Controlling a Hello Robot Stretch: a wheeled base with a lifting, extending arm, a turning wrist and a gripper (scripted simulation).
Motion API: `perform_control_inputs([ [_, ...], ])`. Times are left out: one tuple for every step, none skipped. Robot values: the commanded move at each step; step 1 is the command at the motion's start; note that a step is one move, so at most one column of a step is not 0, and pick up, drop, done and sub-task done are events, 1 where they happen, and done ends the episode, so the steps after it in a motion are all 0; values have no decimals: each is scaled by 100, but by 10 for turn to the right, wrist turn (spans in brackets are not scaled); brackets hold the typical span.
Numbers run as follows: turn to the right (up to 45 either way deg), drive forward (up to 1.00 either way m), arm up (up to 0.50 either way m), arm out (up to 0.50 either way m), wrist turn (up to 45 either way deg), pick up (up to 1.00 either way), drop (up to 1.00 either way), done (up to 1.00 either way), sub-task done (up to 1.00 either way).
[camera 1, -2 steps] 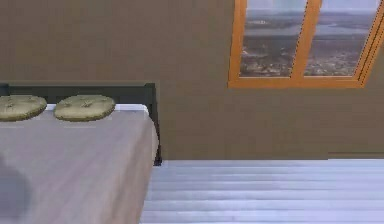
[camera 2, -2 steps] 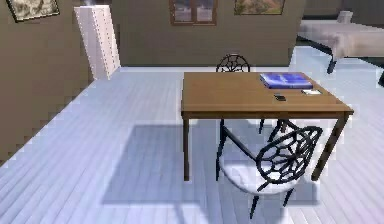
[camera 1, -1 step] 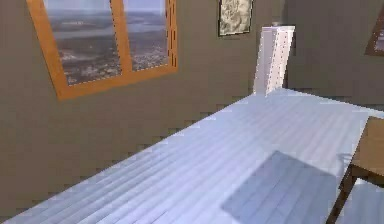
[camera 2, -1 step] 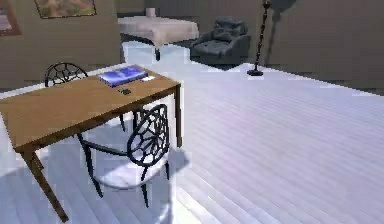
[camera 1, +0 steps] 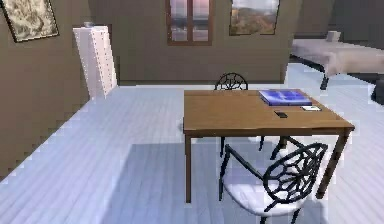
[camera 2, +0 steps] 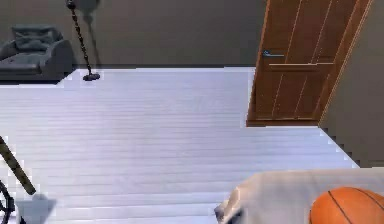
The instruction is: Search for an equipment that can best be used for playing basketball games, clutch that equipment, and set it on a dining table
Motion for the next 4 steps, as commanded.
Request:
perform_control_inputs([
  [450,0,0,0,0,0,0,0,0],
  [0,0,50,0,0,0,0,0,0],
  [0,0,38,0,0,0,0,0,0],
  [0,0,0,16,0,0,0,0,0],
])
